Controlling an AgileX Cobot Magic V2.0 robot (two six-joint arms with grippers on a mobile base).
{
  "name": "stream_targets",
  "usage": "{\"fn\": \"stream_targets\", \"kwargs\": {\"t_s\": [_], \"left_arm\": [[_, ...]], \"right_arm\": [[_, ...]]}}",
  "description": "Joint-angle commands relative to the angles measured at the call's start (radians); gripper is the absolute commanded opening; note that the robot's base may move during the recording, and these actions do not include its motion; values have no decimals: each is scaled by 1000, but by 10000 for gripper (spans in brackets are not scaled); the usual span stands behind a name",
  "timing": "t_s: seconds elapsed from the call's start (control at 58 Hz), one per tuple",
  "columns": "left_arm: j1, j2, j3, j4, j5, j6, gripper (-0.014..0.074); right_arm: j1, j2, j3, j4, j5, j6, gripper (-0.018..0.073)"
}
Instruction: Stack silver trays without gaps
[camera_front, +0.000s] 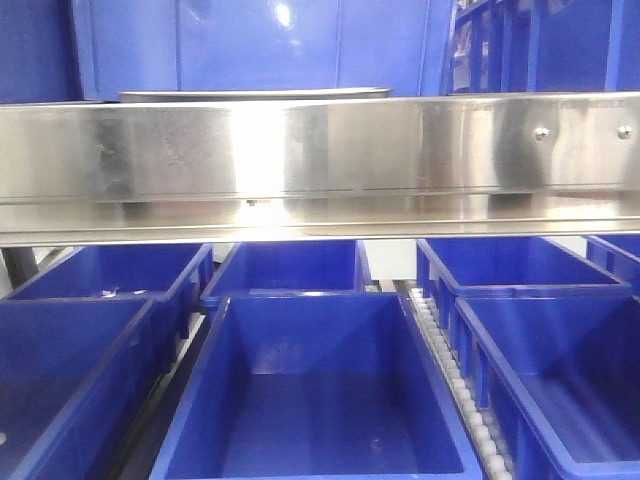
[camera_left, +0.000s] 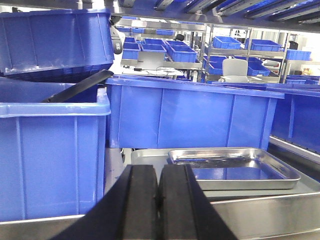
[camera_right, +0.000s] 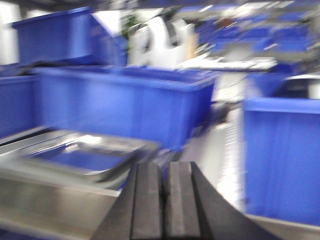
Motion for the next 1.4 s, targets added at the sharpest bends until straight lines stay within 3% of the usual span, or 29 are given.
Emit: {"fn": "stream_targets", "kwargs": {"t_s": [0.0,0.172,0.241,0.448,0.534,0.724,0.983,1.19,1.379], "left_arm": [[3,-3,3,-2,-13,0,-19],[3,-3,3,-2,-13,0,-19],[3,-3,3,-2,-13,0,-19],[3,-3,3,-2,-13,0,-19],[3,-3,3,-2,-13,0,-19],[3,-3,3,-2,-13,0,-19],[3,-3,3,-2,-13,0,-19],[3,-3,3,-2,-13,0,-19],[3,-3,3,-2,-13,0,-19]], "right_arm": [[-89,-31,87,-23,-161,-9,-79],[-232,-77,307,-19,-576,-9,-79],[-272,-77,368,-9,-648,-9,-79],[-327,-90,432,1,-571,-6,-79],[-329,-136,449,1,-511,45,-79],[-325,-192,487,1,-515,187,-79],[-323,-192,487,-54,-485,122,-79],[-283,-192,487,-20,-365,122,-79],[-278,-192,487,7,-368,122,-79]]}}
